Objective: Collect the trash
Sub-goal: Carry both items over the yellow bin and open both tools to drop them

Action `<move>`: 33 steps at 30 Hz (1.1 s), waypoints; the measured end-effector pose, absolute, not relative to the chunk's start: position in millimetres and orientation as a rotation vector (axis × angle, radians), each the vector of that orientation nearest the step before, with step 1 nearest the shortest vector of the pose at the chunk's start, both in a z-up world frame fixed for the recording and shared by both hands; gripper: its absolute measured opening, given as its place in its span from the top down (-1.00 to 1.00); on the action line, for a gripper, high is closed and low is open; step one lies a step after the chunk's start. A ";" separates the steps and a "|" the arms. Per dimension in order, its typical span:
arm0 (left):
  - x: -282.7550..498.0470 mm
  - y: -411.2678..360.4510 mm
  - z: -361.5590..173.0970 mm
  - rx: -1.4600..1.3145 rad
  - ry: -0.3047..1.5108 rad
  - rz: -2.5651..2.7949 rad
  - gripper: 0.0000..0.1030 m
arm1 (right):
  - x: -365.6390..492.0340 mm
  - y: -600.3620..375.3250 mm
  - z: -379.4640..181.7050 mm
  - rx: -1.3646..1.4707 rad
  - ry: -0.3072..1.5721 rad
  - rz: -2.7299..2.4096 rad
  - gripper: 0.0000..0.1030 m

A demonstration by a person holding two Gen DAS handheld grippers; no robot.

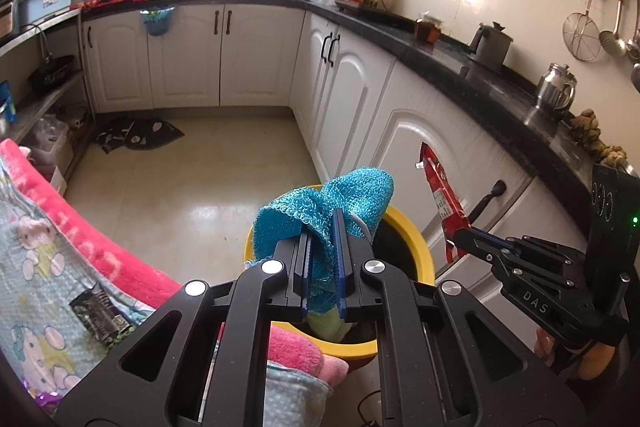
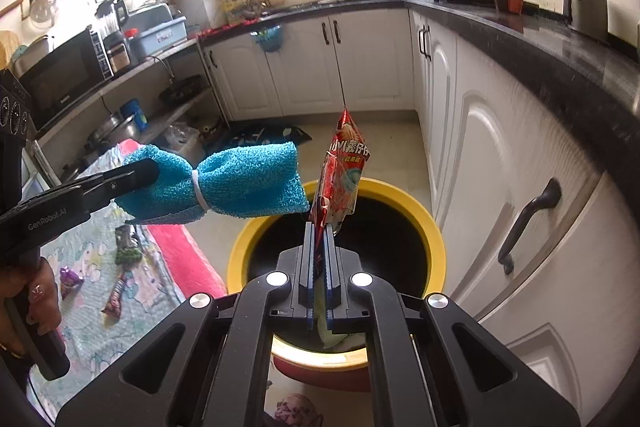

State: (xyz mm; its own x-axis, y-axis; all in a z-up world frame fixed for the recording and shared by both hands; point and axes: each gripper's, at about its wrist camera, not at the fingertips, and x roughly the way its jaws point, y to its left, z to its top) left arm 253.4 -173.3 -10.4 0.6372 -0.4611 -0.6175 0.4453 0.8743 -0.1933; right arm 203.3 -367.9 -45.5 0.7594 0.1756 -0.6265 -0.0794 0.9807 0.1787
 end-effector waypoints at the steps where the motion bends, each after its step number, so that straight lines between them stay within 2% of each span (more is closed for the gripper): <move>1: 255.6 -174.5 -13.3 -0.024 0.718 -0.516 0.90 | 205.3 -368.5 -48.5 0.144 0.703 0.138 0.92; 24: 300.6 -188.1 -76.1 -0.053 0.885 -0.494 0.88 | 259.7 -375.1 -124.8 0.179 0.875 0.134 0.91; 26: 299.9 -187.5 -76.7 -0.051 0.887 -0.495 0.87 | 260.8 -374.8 -126.7 0.178 0.881 0.127 0.81; 27: 299.2 -187.5 -76.4 -0.047 0.886 -0.493 0.77 | 261.5 -375.1 -126.4 0.178 0.882 0.125 0.73; 28: 298.6 -187.4 -75.6 -0.045 0.884 -0.492 0.68 | 262.2 -375.7 -125.8 0.179 0.881 0.123 0.53; 29: 297.1 -186.5 -74.0 -0.045 0.878 -0.491 0.50 | 261.2 -375.4 -124.9 0.180 0.879 0.118 0.41; 33: 291.1 -181.0 -66.2 -0.047 0.858 -0.488 0.22 | 256.1 -374.6 -121.4 0.168 0.866 0.104 0.26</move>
State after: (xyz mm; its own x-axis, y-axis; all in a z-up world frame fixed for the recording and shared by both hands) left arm 291.1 -181.0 -66.2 0.5512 -0.4309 -0.7145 0.3939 0.8893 -0.2324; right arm 256.1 -374.6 -121.4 0.6441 0.1595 -0.7481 -0.0230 0.9816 0.1895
